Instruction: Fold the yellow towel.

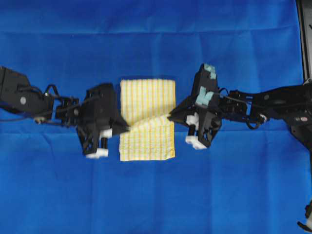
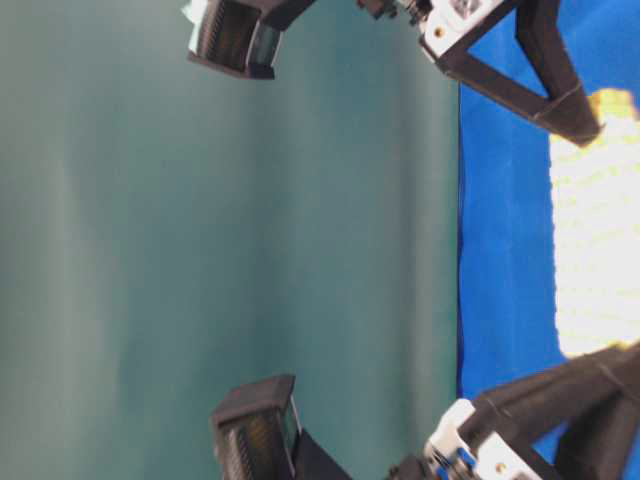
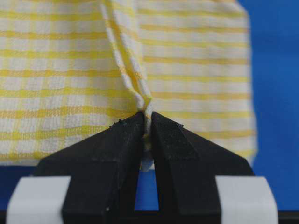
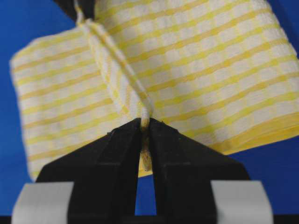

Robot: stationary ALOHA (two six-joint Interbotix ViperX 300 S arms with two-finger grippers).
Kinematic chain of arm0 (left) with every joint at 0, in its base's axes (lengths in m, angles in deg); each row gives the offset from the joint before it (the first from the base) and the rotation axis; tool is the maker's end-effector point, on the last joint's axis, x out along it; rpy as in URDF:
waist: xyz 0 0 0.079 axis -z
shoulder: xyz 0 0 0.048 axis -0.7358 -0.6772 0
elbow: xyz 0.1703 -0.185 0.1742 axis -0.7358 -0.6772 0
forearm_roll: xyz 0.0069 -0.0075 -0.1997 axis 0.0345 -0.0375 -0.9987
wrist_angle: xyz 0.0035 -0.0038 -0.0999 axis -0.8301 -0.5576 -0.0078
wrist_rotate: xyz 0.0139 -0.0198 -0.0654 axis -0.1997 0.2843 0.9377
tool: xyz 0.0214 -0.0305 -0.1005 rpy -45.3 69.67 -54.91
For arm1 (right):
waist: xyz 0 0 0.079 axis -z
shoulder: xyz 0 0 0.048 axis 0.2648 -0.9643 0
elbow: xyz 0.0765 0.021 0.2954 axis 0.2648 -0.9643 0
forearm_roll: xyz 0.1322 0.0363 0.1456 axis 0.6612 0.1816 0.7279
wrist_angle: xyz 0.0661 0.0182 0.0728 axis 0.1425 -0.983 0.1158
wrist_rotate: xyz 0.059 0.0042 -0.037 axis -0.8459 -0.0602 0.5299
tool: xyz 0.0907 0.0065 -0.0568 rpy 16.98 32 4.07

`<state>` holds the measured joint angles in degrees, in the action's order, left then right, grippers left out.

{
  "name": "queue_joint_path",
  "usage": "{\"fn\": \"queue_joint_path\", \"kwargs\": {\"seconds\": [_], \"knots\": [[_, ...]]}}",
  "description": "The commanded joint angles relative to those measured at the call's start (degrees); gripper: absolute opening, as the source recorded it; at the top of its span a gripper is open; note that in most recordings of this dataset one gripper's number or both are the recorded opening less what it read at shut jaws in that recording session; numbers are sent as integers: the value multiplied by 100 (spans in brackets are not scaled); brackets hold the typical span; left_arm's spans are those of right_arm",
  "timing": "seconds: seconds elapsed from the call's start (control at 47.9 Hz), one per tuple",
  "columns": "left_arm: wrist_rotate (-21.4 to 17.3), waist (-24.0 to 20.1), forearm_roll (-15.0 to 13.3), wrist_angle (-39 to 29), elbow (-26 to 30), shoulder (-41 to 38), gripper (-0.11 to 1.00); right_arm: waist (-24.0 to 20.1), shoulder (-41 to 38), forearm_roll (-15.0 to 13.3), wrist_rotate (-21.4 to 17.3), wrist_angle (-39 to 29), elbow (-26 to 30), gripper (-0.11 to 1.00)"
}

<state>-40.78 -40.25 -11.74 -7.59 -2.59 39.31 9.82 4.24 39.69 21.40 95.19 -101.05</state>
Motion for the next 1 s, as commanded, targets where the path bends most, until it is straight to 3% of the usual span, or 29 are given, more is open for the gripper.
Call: {"fn": "queue_joint_path", "kwargs": {"seconds": [0.0, 0.167, 0.814, 0.897, 0.98], "knots": [[53, 229, -9, -26, 97, 167, 5, -220, 123, 114, 0, 97, 18, 6], [79, 483, 0, -35, 211, 123, 5, -422, 70, 132, 9, 149, 79, 6], [9, 448, 0, -158, 308, -105, 5, -668, -325, 123, 44, 35, 255, 7], [18, 439, 0, -176, 299, -88, 14, -712, -325, 123, 44, 35, 272, 7], [18, 439, 0, -211, 281, -70, 33, -721, -325, 123, 35, 35, 290, 11]]}}
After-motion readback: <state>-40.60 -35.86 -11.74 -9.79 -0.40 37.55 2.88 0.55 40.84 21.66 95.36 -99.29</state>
